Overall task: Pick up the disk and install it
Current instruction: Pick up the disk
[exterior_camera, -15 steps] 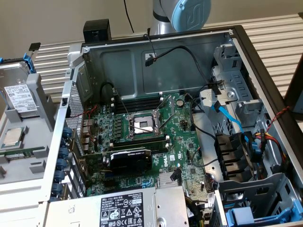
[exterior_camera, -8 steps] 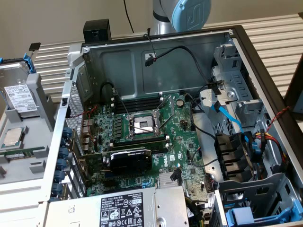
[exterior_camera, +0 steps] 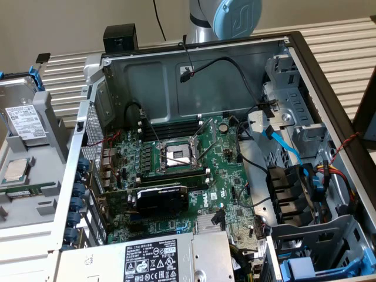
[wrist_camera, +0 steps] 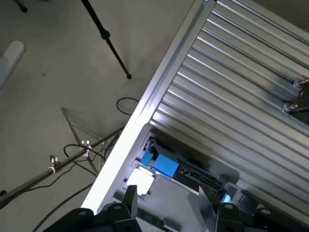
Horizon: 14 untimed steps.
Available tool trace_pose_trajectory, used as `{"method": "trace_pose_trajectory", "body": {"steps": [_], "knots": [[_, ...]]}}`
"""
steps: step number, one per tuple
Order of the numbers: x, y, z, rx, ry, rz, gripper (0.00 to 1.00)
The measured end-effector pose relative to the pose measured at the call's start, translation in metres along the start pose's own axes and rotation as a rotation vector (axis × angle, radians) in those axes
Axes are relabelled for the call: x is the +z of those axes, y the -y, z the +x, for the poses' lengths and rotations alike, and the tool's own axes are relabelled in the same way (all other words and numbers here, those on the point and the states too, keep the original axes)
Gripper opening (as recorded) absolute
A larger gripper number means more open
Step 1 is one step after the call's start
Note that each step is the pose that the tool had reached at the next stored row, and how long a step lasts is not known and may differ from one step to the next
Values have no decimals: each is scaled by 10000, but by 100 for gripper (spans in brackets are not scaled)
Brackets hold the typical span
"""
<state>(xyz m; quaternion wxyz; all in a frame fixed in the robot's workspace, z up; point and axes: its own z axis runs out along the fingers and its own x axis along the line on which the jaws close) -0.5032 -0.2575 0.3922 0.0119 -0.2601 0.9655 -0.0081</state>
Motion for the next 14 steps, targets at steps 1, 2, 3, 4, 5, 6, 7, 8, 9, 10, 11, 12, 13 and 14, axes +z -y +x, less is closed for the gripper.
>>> {"method": "trace_pose_trajectory", "body": {"steps": [1, 2, 3, 4, 5, 6, 7, 8, 9, 10, 11, 12, 13, 14], "knots": [[2, 0, 0, -186, 4, -3, 62], [5, 0, 0, -376, 8, -7, 62], [7, 0, 0, -550, 11, -11, 62], [9, 0, 0, -731, 15, -14, 62], [11, 0, 0, -915, 19, -17, 62], [13, 0, 0, -1102, 24, -21, 62], [14, 0, 0, -1281, 26, -24, 62], [15, 0, 0, -1460, 30, -28, 62], [16, 0, 0, -1646, 35, -31, 62], [16, 0, 0, -1831, 40, -34, 62], [17, 0, 0, -2001, 43, -37, 62], [18, 0, 0, -2185, 47, -41, 62], [18, 0, 0, -2370, 52, -44, 62], [19, 0, 0, -2550, 56, -47, 62]]}}
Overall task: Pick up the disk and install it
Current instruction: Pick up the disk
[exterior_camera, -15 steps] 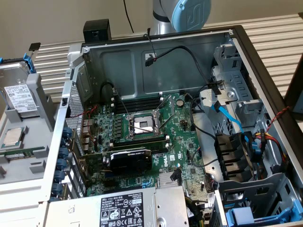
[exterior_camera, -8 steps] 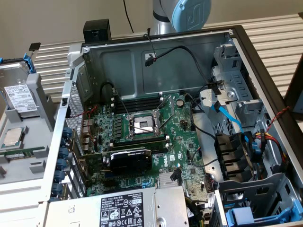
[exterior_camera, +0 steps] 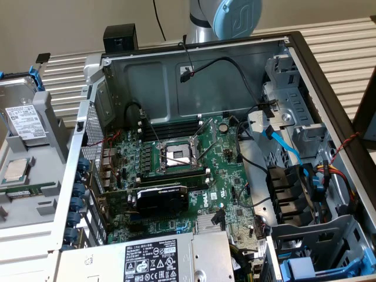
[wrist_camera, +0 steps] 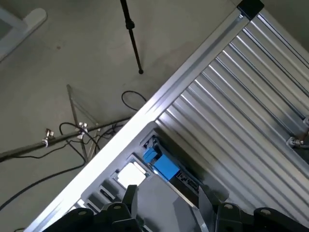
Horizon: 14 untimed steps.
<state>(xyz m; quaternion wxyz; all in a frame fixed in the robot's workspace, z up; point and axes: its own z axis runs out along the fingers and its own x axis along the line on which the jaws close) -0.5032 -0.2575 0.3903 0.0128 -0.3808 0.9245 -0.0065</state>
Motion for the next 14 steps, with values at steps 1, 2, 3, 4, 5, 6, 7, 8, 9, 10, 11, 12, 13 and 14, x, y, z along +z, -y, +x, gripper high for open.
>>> {"method": "trace_pose_trajectory", "body": {"steps": [1, 2, 3, 4, 5, 6, 7, 8, 9, 10, 11, 12, 13, 14], "knots": [[0, 0, 0, -179, 3, -4, 62], [1, 0, 0, -359, 7, -7, 62], [2, 0, 0, -550, 11, -11, 62], [2, 0, 0, -730, 15, -14, 62], [3, 0, 0, -909, 19, -18, 62], [4, 0, 0, -1101, 24, -21, 62], [5, 0, 0, -1274, 27, -25, 62], [6, 0, 0, -1459, 31, -28, 62], [7, 0, 0, -1634, 35, -31, 62], [8, 0, 0, -1819, 40, -34, 62], [9, 0, 0, -1999, 43, -38, 62], [11, -1, 0, -2184, 47, -41, 62], [12, -1, 0, -2364, 51, -45, 62], [14, 0, 0, -2544, 55, -48, 62]]}}
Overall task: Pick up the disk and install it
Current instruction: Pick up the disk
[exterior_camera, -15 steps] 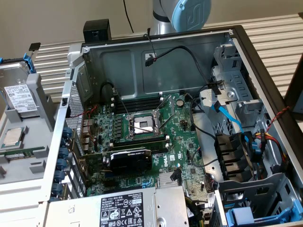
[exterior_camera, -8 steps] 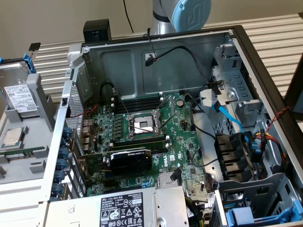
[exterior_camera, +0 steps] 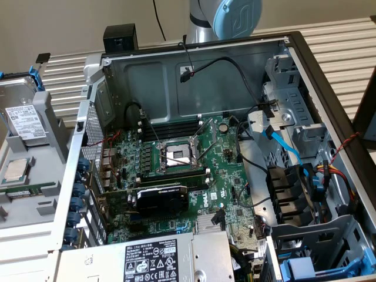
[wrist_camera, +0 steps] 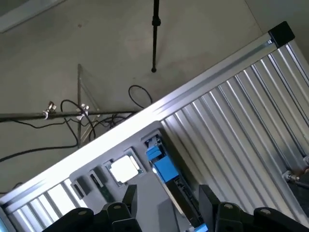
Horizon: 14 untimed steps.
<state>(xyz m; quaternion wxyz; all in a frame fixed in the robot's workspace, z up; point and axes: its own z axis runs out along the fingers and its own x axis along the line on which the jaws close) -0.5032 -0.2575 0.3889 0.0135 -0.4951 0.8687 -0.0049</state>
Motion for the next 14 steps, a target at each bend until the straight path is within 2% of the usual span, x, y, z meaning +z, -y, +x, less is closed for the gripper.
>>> {"method": "trace_pose_trajectory", "body": {"steps": [14], "knots": [[30, -1, 1, -2550, 56, -48, 62]]}}
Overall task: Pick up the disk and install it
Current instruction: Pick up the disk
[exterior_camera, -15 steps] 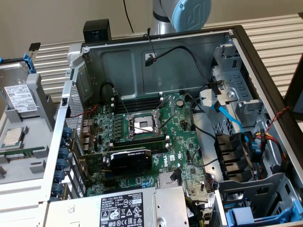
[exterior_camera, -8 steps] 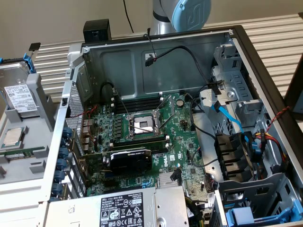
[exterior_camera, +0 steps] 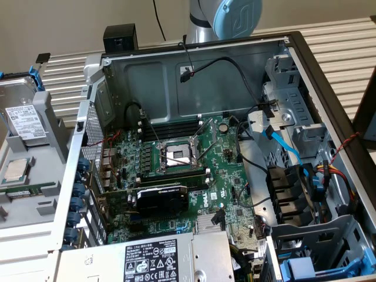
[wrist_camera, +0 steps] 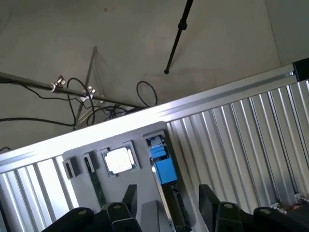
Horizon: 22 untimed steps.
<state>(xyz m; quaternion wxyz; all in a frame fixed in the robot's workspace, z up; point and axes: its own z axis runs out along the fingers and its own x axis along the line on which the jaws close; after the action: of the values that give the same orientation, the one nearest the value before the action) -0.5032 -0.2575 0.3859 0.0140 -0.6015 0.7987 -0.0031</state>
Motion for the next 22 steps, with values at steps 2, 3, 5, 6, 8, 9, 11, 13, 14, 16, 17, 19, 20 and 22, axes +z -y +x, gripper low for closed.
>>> {"method": "trace_pose_trajectory", "body": {"steps": [2, 3, 5, 6, 8, 9, 11, 13, 14, 16, 17, 19, 20, 22], "knots": [[6, 0, 0, -366, 8, -7, 62], [9, 0, 0, -534, 12, -10, 62], [15, 0, 0, -904, 19, -18, 62], [19, 0, 0, -1090, 24, -21, 62], [26, -1, 0, -1409, 28, -38, 62], [32, -1, 1, -1546, 27, -50, 62], [42, 0, 1, -1765, 13, -57, 62], [58, -1, 2, -1863, -6, -48, 62], [70, -2, 2, -1876, -7, -31, 62], [90, -2, 2, -1888, 3, 30, 62], [103, -3, 2, -1892, 10, 60, 62], [121, -3, 3, -1918, 10, 62, 62], [132, -4, 3, -1950, 10, 62, 62], [159, -4, 3, -2039, 13, 59, 62]]}}
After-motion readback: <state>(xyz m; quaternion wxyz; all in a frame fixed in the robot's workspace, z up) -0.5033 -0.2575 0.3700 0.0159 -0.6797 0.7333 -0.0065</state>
